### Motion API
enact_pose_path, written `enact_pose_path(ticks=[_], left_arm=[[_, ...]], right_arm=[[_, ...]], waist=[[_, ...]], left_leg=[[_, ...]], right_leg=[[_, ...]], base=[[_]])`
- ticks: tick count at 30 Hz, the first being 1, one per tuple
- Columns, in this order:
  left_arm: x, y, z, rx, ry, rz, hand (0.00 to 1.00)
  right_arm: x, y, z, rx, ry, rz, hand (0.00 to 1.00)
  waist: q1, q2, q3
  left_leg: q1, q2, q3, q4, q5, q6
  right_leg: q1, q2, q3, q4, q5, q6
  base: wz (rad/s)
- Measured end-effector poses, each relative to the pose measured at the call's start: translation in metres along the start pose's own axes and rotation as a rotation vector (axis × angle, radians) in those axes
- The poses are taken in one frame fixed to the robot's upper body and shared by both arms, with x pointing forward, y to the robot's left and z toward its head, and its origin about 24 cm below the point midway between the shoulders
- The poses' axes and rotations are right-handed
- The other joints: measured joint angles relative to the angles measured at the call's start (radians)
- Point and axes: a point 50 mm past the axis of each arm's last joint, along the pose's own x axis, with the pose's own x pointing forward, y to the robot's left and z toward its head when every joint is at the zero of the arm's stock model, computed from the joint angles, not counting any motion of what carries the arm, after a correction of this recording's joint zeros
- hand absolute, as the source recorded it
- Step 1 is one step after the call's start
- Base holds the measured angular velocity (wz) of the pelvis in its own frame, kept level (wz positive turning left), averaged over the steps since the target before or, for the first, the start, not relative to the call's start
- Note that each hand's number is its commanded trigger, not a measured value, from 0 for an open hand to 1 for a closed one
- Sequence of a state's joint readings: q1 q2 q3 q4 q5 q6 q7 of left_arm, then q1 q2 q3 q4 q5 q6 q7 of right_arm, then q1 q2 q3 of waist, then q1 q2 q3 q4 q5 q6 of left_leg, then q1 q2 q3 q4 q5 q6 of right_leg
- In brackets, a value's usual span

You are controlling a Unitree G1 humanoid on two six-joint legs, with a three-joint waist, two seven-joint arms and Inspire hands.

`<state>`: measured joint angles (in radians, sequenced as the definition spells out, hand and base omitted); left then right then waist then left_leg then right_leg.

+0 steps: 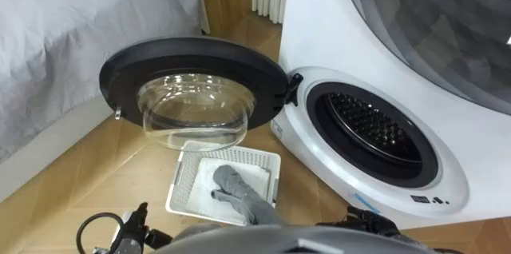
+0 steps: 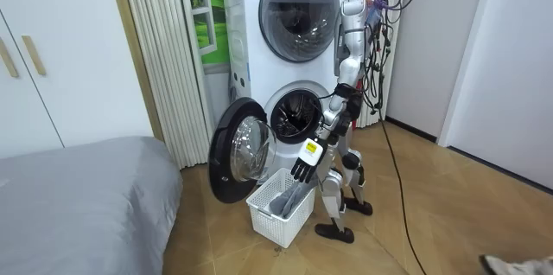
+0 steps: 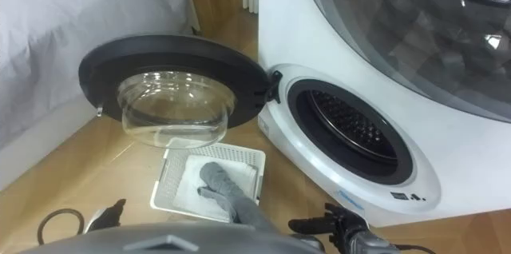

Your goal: Put towel into washing machine

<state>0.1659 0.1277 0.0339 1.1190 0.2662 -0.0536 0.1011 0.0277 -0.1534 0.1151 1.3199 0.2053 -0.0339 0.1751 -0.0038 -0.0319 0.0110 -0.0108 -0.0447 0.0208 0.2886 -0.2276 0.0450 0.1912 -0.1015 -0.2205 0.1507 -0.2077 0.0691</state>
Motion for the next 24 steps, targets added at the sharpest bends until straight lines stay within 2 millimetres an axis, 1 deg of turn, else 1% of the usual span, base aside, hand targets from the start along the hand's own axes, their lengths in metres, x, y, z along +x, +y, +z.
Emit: enact_pose_path(ticks=[5, 8, 9, 10, 11, 13, 14, 16, 19, 21, 22, 23, 24], left_arm=[[0.0, 0.0, 0.0, 0.001, -0.001, 0.002, 0.0], [0.001, 0.0, 0.003, 0.003, -0.008, 0.002, 0.0], [0.001, 0.0, 0.005, 0.005, -0.013, 0.002, 0.0], [0.001, 0.001, 0.006, 0.009, -0.015, 0.002, 0.0], [0.002, 0.001, 0.007, 0.01, -0.019, 0.003, 0.0], [0.002, 0.001, 0.009, 0.013, -0.022, 0.001, 0.0], [0.003, 0.002, 0.012, 0.024, -0.03, -0.001, 0.0], [0.004, 0.002, 0.019, 0.046, -0.051, -0.005, 0.0], [0.006, 0.0, 0.03, 0.087, -0.083, -0.011, 0.0], [0.008, 0.001, 0.046, 0.123, -0.127, -0.008, 0.0], [0.009, 0.003, 0.052, 0.133, -0.144, -0.004, 0.0], [0.01, 0.004, 0.066, 0.15, -0.19, 0.005, 0.0], [0.011, 0.004, 0.082, 0.166, -0.244, 0.01, 0.0]], right_arm=[[0.0, 0.0, 0.0, 0.0, -0.001, 0.002, 0.0], [0.0, 0.0, 0.0, 0.001, -0.001, 0.002, 0.0], [0.0, 0.001, 0.002, -0.004, -0.003, 0.004, 0.0], [0.001, 0.001, 0.003, -0.01, -0.004, 0.006, 0.0], [0.001, 0.001, 0.004, -0.018, -0.005, 0.008, 0.0], [0.001, 0.001, 0.007, -0.037, -0.002, 0.01, 0.0], [0.002, 0.002, 0.011, -0.043, -0.011, 0.01, 0.0], [0.003, 0.002, 0.018, -0.053, -0.027, 0.008, 0.0], [0.004, 0.004, 0.027, -0.094, -0.045, 0.009, 0.0], [0.004, 0.006, 0.038, -0.141, -0.073, 0.008, 0.0], [0.004, 0.006, 0.041, -0.158, -0.082, 0.01, 0.0], [0.005, 0.008, 0.049, -0.199, -0.101, 0.012, 0.0], [0.005, 0.01, 0.06, -0.228, -0.128, 0.013, 0.0]], waist=[[0.0, -0.001, -0.0006], [0.007, 0.001, -0.0016], [0.009, 0.005, -0.0048], [0.009, 0.008, -0.006], [0.011, 0.008, -0.0048], [0.011, 0.01, -0.0054], [0.011, 0.015, -0.0046], [0.008, 0.017, -0.0027], [0.009, 0.029, -0.0018], [0.007, 0.038, 0.0001], [0.007, 0.038, 0.0005], [0.006, 0.04, 0.0044], [0.008, 0.042, 0.0111]], left_leg=[[-0.005, 0.0, 0.001, -0.001, 0.0, 0.0], [-0.007, 0.001, 0.003, 0.002, 0.0, 0.0], [-0.013, 0.001, 0.004, 0.003, 0.0, 0.0], [-0.015, 0.001, 0.005, 0.003, 0.0, 0.0], [-0.018, 0.002, 0.008, 0.005, 0.001, 0.0], [-0.031, 0.003, 0.008, 0.008, 0.001, 0.0], [-0.051, 0.003, 0.006, 0.018, 0.001, 0.0], [-0.076, 0.003, 0.005, 0.025, 0.004, 0.002], [-0.114, 0.004, 0.005, 0.034, 0.009, 0.003], [-0.16, 0.011, 0.005, 0.043, 0.015, 0.003], [-0.174, 0.013, 0.005, 0.043, 0.019, 0.003], [-0.2, 0.014, 0.006, 0.051, 0.027, 0.003], [-0.228, 0.016, 0.006, 0.058, 0.034, 0.003]], right_leg=[[-0.002, 0.0, -0.005, 0.0, 0.0, 0.0], [-0.007, 0.0, -0.005, 0.0, 0.0, 0.0], [-0.014, -0.001, -0.007, 0.0, 0.0, 0.0], [-0.017, -0.001, -0.007, 0.0, 0.0, 0.0], [-0.019, -0.001, -0.008, 0.0, 0.0, 0.0], [-0.028, -0.001, -0.008, 0.002, 0.0, 0.0], [-0.038, 0.0, -0.013, 0.003, 0.0, 0.0], [-0.058, -0.001, -0.018, 0.002, 0.0, 0.0], [-0.101, -0.001, -0.018, 0.007, 0.001, -0.001], [-0.148, 0.0, -0.02, 0.027, 0.002, -0.003], [-0.163, 0.0, -0.02, 0.032, 0.002, -0.004], [-0.199, 0.001, -0.017, 0.051, 0.003, -0.006], [-0.235, 0.001, -0.015, 0.071, 0.003, -0.006]], base=[[0.0], [0.0], [-0.03], [-0.05], [-0.04], [-0.02], [0.04], [0.04], [0.0], [0.0], [0.0], [0.0], [-0.05]])
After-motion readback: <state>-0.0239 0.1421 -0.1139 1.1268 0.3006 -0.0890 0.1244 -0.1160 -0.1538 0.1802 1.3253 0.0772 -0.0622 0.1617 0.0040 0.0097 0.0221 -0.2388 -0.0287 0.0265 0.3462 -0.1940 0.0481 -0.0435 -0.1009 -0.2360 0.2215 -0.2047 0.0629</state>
